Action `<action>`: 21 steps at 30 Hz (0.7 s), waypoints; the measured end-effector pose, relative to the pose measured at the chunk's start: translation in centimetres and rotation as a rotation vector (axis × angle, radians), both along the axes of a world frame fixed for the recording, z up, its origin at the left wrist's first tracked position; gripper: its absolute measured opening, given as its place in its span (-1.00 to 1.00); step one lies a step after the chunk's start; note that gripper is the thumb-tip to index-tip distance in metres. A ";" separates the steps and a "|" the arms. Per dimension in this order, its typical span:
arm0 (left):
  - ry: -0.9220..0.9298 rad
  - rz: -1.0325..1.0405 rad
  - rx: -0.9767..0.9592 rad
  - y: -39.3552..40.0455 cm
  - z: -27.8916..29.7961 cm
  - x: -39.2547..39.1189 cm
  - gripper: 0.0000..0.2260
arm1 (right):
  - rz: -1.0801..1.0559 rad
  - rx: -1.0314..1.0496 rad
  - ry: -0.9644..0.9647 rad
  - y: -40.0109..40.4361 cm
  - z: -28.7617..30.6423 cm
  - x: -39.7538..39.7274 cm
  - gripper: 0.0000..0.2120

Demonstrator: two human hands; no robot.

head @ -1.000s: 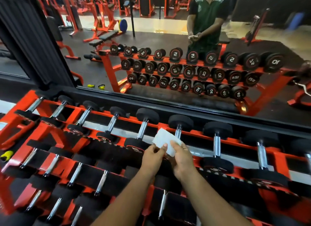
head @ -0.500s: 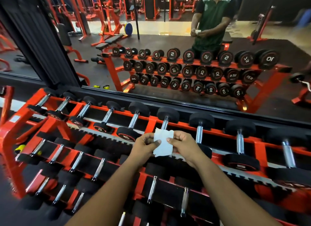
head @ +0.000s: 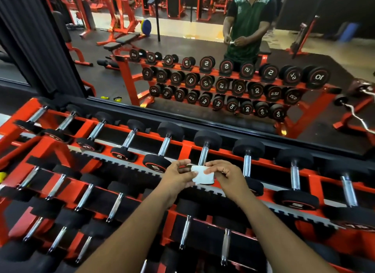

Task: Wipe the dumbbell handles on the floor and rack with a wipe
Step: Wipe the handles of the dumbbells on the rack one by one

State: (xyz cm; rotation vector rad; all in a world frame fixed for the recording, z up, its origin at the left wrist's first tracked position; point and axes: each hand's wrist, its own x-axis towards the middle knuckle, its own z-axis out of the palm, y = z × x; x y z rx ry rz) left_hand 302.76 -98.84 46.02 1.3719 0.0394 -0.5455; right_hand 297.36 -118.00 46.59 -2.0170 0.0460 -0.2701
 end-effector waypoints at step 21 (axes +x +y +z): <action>-0.550 -0.198 0.841 -4.6 -9.1 4.7 -0.36 | -0.093 -0.181 0.334 -4.3 -5.8 7.6 -0.83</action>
